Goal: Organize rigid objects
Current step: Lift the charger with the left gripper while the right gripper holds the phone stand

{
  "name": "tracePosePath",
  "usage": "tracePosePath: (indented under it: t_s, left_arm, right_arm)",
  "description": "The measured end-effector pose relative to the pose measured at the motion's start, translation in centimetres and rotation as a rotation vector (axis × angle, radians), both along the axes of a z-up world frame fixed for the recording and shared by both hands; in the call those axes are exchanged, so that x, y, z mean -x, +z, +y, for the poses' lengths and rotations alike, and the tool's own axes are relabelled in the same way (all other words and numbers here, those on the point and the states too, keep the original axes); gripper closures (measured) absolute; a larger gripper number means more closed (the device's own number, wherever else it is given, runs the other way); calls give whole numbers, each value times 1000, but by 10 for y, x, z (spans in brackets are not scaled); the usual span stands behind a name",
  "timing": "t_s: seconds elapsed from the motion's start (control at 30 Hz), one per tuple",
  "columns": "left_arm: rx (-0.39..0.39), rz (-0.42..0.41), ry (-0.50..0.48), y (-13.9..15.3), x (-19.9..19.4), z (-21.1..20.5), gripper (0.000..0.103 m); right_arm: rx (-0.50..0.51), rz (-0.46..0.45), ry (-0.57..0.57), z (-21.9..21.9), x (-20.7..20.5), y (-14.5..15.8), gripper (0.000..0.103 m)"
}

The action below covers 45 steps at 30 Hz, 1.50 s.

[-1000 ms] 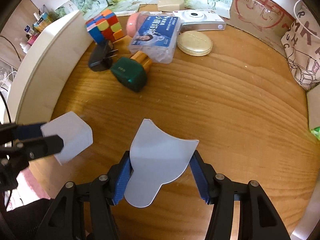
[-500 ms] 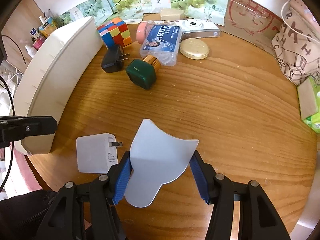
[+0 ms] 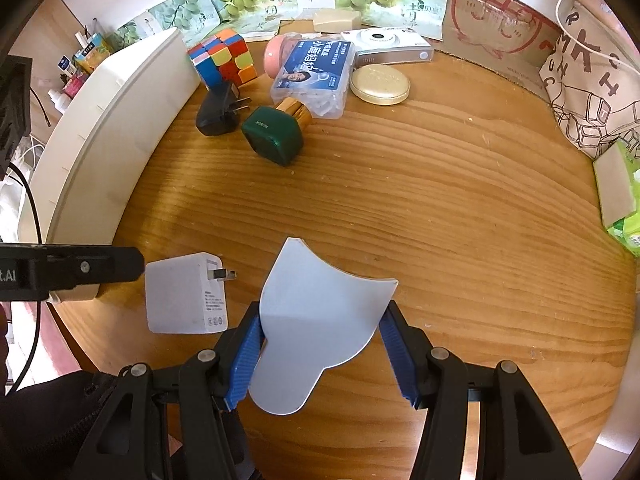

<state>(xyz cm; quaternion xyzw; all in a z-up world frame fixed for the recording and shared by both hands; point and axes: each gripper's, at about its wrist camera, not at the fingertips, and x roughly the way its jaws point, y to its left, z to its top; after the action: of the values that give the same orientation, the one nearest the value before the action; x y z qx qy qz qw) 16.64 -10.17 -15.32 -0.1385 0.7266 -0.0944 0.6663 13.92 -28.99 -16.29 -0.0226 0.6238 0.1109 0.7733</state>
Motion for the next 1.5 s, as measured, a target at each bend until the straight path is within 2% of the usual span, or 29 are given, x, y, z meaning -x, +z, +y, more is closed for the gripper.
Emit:
tracePosePath:
  t_s: [0.07,0.1,0.4,0.6,0.73,0.77,0.83,0.87,1.17,1.5]
  left_arm:
    - [-4,21,5,-5,-1,-5,24]
    - [-8,34,4,-8,-1,-8,23]
    - [-44,160,17,-34,0,-21,23]
    - [-58,214,38,-46,0,-23,23]
    - [-79,236,57,-53,0,-22,27]
    - [-80,244,66,-55,0,-21,31]
    - [-54,252,81,-60,-3,-26,38]
    - [-51,252,84,-61,-4,-27,39]
    - [-54,246,50,-59,2,-28,40]
    - [-55,209,-72,-44,20,-34,40]
  right_arm:
    - [1,7,-2,1,-3,-4,45]
    - [1,8,-3,0,-4,-5,45]
    - [1,24,-24,-14,-9,-10,45]
    - [11,33,-31,-21,-14,-13,45]
    - [18,36,-21,-24,-18,-14,45]
    - [18,36,-19,-24,-19,-14,45]
    - [19,38,-17,-24,-20,-15,45]
    - [19,39,-16,-24,-20,-15,45]
    - [12,45,-33,-23,-17,-14,45]
    - [24,18,-82,-23,-10,-5,45]
